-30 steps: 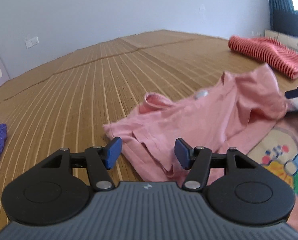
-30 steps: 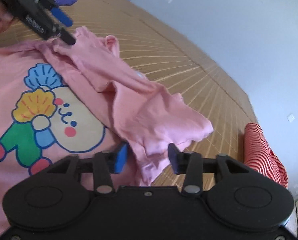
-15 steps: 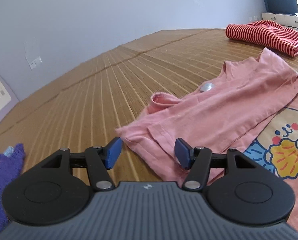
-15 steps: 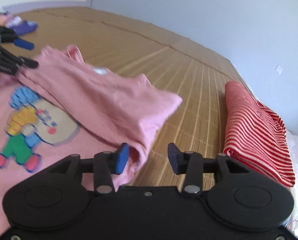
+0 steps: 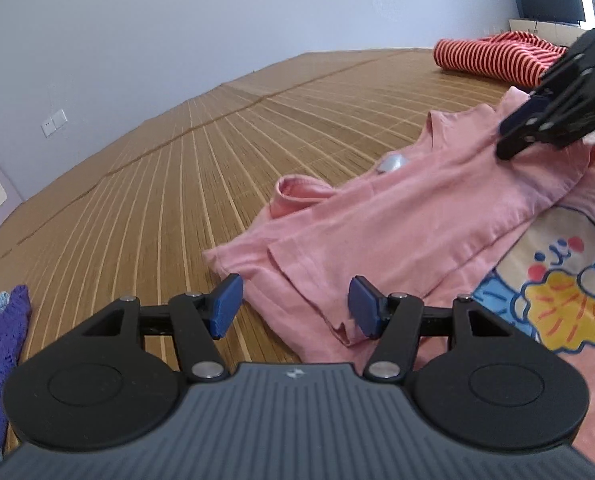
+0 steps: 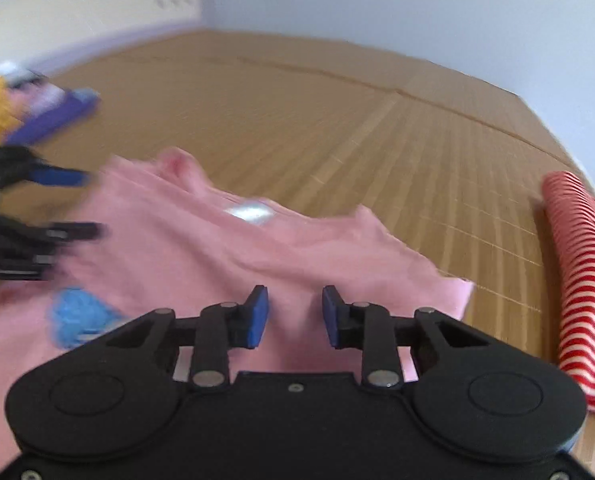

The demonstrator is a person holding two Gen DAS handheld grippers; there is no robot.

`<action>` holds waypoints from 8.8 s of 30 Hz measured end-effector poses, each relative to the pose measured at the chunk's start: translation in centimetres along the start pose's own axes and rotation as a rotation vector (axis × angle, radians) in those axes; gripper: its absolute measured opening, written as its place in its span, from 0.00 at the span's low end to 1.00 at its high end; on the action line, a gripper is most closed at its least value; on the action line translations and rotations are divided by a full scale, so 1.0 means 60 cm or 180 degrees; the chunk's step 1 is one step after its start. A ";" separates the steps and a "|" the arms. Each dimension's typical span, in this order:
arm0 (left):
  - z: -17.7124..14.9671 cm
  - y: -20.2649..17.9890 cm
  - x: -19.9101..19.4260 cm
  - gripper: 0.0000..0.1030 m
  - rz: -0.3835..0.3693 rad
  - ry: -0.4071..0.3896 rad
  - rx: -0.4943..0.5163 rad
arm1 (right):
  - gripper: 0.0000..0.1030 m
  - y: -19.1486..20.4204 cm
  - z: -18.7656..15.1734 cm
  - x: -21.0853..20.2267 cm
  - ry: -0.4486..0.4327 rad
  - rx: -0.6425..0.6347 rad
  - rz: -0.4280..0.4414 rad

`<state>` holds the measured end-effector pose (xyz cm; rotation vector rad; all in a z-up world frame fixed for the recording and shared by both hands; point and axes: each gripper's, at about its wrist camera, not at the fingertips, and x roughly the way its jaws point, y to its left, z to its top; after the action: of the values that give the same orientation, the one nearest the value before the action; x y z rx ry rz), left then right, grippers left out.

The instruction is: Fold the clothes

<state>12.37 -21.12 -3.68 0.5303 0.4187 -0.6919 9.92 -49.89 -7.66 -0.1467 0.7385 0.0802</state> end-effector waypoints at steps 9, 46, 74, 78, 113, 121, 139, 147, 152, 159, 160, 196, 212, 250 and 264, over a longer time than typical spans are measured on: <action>-0.001 0.002 -0.003 0.63 -0.0001 0.0028 0.0047 | 0.28 -0.059 -0.006 0.010 -0.0224 0.0223 -0.0515; -0.055 -0.013 -0.245 0.65 -0.0656 -0.0061 -0.0350 | 0.57 0.059 -0.198 -0.216 -0.0373 0.0468 0.0723; -0.184 -0.082 -0.326 0.69 -0.0488 0.0612 -0.0430 | 0.59 0.246 -0.230 -0.233 -0.0306 -0.0557 0.1185; -0.187 -0.079 -0.325 0.69 -0.0513 0.0607 -0.0505 | 0.53 0.305 -0.228 -0.208 -0.0240 -0.0839 0.1265; -0.201 -0.068 -0.350 0.69 -0.0601 0.0369 -0.0541 | 0.04 0.287 -0.204 -0.202 -0.0337 -0.0518 0.1279; -0.191 -0.112 -0.343 0.69 -0.0687 0.0361 -0.0148 | 0.04 0.263 -0.191 -0.223 -0.0494 -0.0360 0.1239; -0.214 -0.046 -0.377 0.69 0.0194 0.0639 -0.0047 | 0.16 0.208 -0.237 -0.255 -0.0289 -0.0366 0.1075; -0.228 -0.001 -0.401 0.69 0.0395 0.0690 -0.0334 | 0.41 0.162 -0.283 -0.298 -0.0147 -0.0342 0.0633; -0.213 0.003 -0.407 0.69 -0.0002 0.0460 -0.0547 | 0.54 0.119 -0.306 -0.324 -0.0147 -0.0048 0.0339; -0.193 -0.051 -0.370 0.69 -0.0300 0.0492 0.0163 | 0.53 0.109 -0.333 -0.316 -0.0010 0.0111 0.0201; -0.192 -0.057 -0.366 0.69 -0.0324 0.0504 0.0216 | 0.47 0.109 -0.334 -0.312 0.0003 0.0122 0.0174; -0.191 -0.063 -0.329 0.17 -0.0806 0.0494 -0.0286 | 0.51 0.068 -0.347 -0.313 -0.0116 0.0495 0.0023; -0.170 -0.037 -0.416 0.11 -0.0586 0.0073 -0.0327 | 0.05 0.052 -0.349 -0.392 -0.0552 0.0724 0.0234; -0.059 0.045 -0.080 0.40 -0.0630 -0.0016 -0.0026 | 0.35 -0.074 -0.146 -0.125 -0.0350 0.0303 -0.0312; -0.019 0.031 -0.097 0.54 -0.0104 -0.0125 0.0259 | 0.47 -0.066 -0.086 -0.116 -0.0697 0.0407 0.0101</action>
<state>9.40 -16.45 -0.93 0.5868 0.3642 -0.7522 1.89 -54.77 -6.31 -0.0038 0.5257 0.0776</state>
